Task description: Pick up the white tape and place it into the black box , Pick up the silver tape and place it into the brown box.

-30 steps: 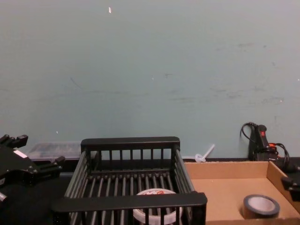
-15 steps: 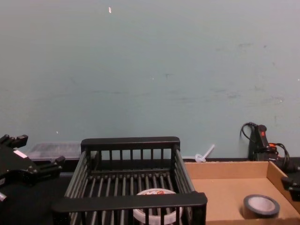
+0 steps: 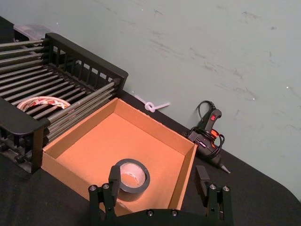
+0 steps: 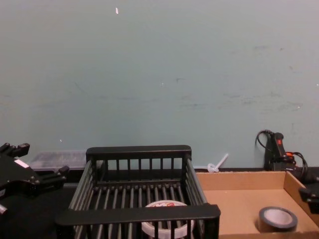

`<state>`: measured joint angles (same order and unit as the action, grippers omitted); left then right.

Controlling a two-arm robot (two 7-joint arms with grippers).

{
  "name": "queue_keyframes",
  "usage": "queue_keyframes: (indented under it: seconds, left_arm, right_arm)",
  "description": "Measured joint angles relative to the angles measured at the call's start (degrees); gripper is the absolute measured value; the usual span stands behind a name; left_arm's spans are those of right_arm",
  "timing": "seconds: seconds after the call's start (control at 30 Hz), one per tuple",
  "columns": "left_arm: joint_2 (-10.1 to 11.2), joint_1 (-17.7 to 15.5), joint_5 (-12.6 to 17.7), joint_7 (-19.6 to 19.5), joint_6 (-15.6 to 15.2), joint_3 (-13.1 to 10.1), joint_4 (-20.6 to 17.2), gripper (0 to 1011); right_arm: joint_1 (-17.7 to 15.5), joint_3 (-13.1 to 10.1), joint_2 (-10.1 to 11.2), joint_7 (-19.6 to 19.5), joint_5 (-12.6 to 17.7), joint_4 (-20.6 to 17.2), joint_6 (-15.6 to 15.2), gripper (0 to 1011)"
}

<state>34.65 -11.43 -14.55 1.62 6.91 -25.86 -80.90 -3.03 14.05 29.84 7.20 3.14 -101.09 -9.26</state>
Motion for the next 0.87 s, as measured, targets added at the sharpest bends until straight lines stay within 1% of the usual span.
queue_keyframes:
  seconds: [0.87]
  left_arm:
    - [0.00,0.00,0.00,0.00,0.00,0.00,0.00,1001]
  right_arm:
    - [0.00,0.00,0.00,0.00,0.00,0.00,0.00,1002]
